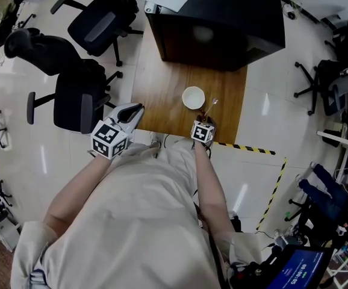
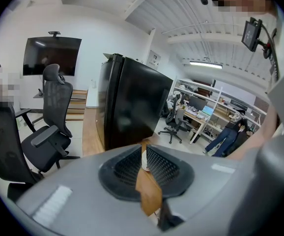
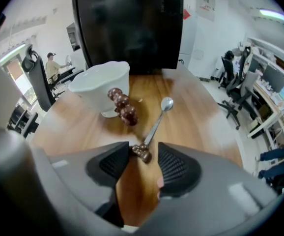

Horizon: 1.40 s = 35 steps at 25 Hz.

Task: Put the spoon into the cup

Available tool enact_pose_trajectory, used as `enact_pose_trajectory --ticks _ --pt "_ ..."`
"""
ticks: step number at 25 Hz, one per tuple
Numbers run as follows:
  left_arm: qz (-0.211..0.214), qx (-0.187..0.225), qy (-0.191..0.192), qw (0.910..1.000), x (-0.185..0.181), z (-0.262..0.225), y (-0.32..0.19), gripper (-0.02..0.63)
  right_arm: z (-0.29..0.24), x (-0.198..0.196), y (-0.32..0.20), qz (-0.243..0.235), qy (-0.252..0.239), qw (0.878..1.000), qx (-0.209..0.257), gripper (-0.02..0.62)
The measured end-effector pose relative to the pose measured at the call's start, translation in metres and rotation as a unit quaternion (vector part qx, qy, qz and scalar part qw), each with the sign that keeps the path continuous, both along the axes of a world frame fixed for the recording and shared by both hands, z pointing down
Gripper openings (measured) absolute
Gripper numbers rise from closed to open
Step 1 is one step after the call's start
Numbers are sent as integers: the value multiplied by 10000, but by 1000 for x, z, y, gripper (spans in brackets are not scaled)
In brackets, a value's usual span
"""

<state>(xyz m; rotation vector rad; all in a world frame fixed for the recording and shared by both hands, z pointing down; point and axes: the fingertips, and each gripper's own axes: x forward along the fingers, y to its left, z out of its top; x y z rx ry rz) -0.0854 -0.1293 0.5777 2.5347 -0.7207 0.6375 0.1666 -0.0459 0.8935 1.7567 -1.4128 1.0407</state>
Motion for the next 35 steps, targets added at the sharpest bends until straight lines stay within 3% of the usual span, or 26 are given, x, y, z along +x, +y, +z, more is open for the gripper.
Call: enact_pose_trajectory --ticks 6,7,13,24,35 --pt "34 2 -19 10000 3 2 4 8 3 5 16 168 44 9997 -183 159" --pt "43 3 -19 10000 4 2 4 8 1 4 15 104 46 9998 -159 130" --pt "95 39 14 9999 7 0 4 8 -10 14 21 356 -148 9992 143 127" --pt "176 76 158 9997 14 -3 6 8 -104 17 -1 -299 -237 9924 1172 127" --pt "121 142 359 9992 15 -7 5 8 -151 -16 -25 -1189 -468 9844 1211 127"
